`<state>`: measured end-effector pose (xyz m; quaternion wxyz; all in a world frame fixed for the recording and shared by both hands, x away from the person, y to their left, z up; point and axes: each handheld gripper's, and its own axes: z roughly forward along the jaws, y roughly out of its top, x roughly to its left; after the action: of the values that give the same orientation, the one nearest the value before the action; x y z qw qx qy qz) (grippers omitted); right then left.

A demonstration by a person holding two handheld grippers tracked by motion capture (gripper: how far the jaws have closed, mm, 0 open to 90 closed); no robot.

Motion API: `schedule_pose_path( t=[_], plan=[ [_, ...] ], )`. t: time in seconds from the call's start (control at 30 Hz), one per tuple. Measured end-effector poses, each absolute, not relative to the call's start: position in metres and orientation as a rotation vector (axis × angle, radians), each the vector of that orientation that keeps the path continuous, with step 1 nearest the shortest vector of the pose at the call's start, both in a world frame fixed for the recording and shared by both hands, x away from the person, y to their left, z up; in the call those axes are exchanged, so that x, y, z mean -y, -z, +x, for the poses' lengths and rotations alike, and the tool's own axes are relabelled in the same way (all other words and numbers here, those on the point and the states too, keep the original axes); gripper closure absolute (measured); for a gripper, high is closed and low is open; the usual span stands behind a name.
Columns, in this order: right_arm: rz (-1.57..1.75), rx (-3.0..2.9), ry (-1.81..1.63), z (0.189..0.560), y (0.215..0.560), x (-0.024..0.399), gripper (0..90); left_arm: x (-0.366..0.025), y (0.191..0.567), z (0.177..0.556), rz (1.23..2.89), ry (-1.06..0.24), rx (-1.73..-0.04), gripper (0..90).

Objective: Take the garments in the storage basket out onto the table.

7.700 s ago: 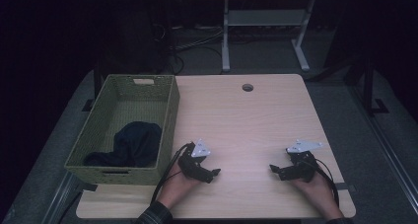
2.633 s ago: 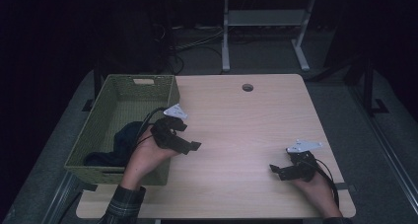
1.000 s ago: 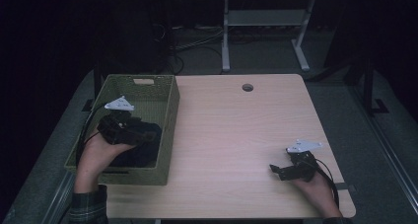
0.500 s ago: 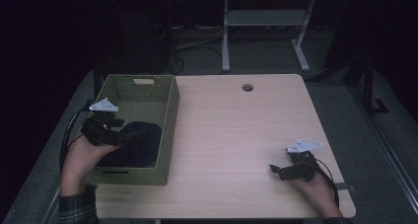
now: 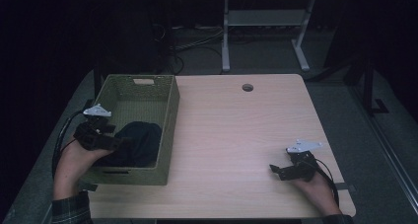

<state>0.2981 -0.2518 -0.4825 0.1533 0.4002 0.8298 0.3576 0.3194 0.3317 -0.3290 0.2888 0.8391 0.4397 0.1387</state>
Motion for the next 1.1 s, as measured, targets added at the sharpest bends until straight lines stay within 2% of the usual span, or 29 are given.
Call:
schedule_pose_path(
  t=[0.47, 0.63, 1.1],
  plan=[
    [1.148, -2.379, -1.025, 0.298, 0.482, 0.252, 8.4, -0.343, 0.352, 0.326, 2.308, -0.288, -1.241, 17.6],
    [1.148, -2.379, -1.025, 0.298, 0.482, 0.252, 8.5, -0.338, 0.360, 0.330, 2.337, -0.235, -1.214, 16.3],
    [1.159, -2.378, -1.029, 0.298, 0.482, 0.251, 8.4, -0.316, 0.377, 0.343, 2.464, -0.194, -1.216, 15.8]
  ],
)
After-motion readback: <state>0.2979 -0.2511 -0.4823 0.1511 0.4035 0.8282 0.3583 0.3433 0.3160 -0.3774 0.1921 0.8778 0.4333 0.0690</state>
